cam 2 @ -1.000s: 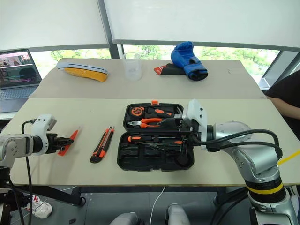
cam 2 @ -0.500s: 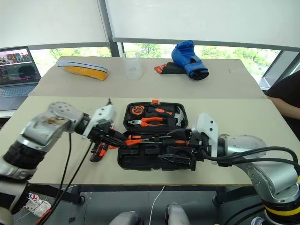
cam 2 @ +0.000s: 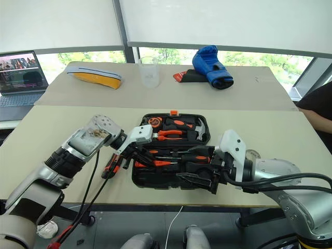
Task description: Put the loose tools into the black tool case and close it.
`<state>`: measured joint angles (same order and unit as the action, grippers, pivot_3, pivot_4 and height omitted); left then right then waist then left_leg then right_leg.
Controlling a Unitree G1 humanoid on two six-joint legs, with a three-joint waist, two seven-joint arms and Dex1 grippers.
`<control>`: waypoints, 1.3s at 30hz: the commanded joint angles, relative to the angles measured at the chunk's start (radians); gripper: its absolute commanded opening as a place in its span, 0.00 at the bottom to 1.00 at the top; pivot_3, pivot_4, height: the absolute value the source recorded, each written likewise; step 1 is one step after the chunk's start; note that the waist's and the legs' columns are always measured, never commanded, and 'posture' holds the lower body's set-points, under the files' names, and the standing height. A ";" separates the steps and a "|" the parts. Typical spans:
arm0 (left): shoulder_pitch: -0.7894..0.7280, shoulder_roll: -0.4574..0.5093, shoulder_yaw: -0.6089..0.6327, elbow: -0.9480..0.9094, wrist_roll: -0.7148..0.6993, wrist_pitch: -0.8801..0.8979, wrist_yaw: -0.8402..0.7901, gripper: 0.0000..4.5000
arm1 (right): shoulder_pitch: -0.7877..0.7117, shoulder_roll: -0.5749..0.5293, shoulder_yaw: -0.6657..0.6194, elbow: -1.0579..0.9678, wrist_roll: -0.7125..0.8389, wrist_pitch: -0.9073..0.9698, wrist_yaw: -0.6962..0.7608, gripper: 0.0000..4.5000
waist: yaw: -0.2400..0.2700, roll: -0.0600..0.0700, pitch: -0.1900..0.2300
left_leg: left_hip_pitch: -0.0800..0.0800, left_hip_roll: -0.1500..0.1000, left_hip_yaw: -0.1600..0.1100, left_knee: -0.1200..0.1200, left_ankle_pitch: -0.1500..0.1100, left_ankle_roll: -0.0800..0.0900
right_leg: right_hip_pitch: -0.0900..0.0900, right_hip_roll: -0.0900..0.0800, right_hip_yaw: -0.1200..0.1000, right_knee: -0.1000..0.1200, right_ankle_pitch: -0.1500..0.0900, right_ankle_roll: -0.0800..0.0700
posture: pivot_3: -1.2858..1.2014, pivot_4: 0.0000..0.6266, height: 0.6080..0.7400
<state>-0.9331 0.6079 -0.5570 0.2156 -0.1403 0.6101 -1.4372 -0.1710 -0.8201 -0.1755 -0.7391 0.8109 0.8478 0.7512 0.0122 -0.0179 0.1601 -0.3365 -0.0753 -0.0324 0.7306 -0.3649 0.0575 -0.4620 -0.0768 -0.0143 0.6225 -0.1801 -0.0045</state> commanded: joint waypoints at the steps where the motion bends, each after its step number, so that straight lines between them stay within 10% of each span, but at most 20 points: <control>1: -0.021 -0.028 -0.011 0.041 0.039 -0.044 -0.003 0.09 | 0.005 -0.016 -0.036 -0.040 0.032 -0.003 -0.017 1.00 | 0.000 0.000 0.000 | 0.000 0.000 0.000 0.000 0.000 0.000 | 0.000 0.000 0.000 0.000 0.000 0.000 | 0.52 0.24 0.93; 9: -0.035 -0.070 -0.008 0.106 0.089 -0.067 0.000 0.09 | 0.022 -0.022 -0.035 -0.055 0.046 -0.015 -0.047 1.00 | 0.000 0.000 0.000 | 0.000 0.000 0.000 0.000 0.000 0.000 | 0.001 0.000 0.000 0.001 0.000 0.000 | 0.52 0.24 0.93; 20: -0.017 -0.010 0.149 0.007 -0.084 0.045 -0.119 0.93 | 0.026 -0.028 -0.035 -0.044 0.042 -0.027 -0.045 1.00 | 0.000 0.000 0.000 | 0.000 0.000 0.000 0.001 0.000 0.001 | 0.000 0.000 0.000 0.001 0.000 0.000 | 0.52 0.24 0.93; 32: 0.186 -0.110 0.330 0.012 -0.172 -0.162 0.002 0.03 | 0.019 -0.032 -0.032 -0.031 0.042 -0.025 -0.044 1.00 | 0.008 0.000 0.000 | 0.000 0.000 0.000 0.001 0.000 0.001 | 0.001 0.000 0.000 -0.002 0.001 0.001 | 0.52 0.24 0.93; 39: 0.225 -0.146 0.288 0.097 -0.064 -0.331 0.092 0.01 | 0.013 -0.036 -0.039 -0.028 0.052 -0.018 -0.045 1.00 | 0.005 0.000 0.000 | 0.000 0.000 0.000 0.001 0.000 0.000 | 0.001 0.000 0.000 -0.002 0.001 0.001 | 0.52 0.24 0.93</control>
<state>-0.7066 0.4670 -0.2623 0.3159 -0.2278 0.3398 -1.3612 -0.1448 -0.8434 -0.1841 -0.7543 0.8463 0.8442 0.7081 0.0175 -0.0182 0.1603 -0.3367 -0.0749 -0.0325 0.7317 -0.3648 0.0579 -0.4613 -0.0769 -0.0146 0.6208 -0.1793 -0.0035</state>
